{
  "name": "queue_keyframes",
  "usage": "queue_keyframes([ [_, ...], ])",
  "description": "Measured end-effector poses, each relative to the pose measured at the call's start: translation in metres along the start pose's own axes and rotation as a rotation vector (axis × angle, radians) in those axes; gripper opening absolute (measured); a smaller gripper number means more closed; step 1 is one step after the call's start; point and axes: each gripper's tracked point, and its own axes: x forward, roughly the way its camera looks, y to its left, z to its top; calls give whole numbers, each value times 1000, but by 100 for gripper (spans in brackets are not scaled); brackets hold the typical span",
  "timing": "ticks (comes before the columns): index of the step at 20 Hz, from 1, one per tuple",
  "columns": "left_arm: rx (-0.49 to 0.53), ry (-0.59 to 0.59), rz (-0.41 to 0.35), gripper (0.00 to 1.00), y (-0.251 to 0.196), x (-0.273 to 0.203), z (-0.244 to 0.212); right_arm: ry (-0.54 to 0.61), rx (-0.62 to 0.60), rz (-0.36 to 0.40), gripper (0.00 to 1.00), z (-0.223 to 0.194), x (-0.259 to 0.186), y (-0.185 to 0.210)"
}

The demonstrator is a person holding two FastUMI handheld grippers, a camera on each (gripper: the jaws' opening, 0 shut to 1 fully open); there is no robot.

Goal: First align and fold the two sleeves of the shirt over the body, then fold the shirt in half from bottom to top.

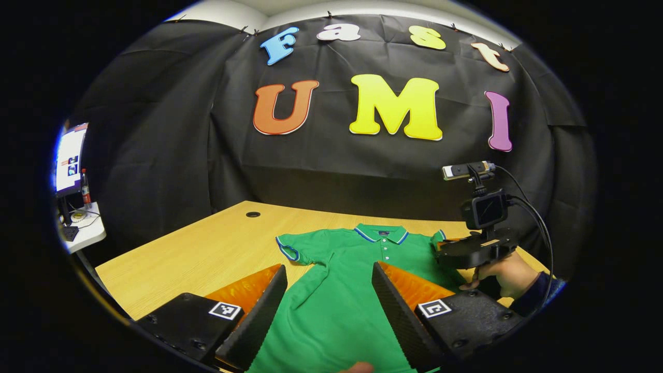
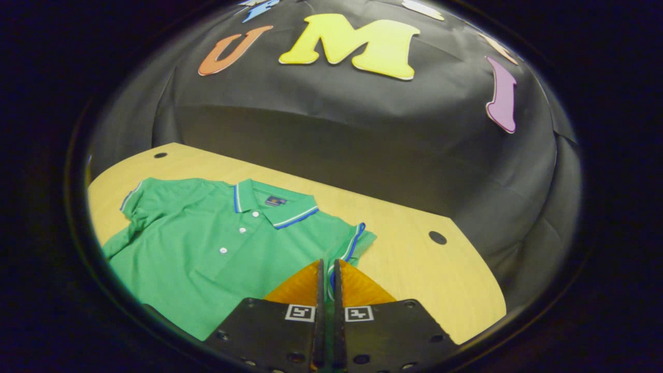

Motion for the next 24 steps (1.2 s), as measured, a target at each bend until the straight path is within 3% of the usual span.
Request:
queue_keyframes([
  [2,10,-4,3,100,2,3,0,1,44,37,19,2,-9,10],
  [3,16,-1,8,100,4,4,-2,-13,69,44,31,7,-15,9],
  [6,24,9,42,100,17,10,-5,-58,142,57,81,19,-40,-1],
  [8,16,18,67,100,26,15,-6,-100,179,70,83,30,-65,-10],
  [12,-23,76,105,100,42,26,-16,-221,158,54,97,47,-121,-40],
  [18,-2,110,126,100,67,69,10,-307,175,158,95,33,-203,-51],
  [21,-79,184,123,100,90,117,7,-340,166,209,97,19,-238,-49],
  [24,-142,230,84,100,105,166,4,-380,140,198,96,7,-264,-59],
])
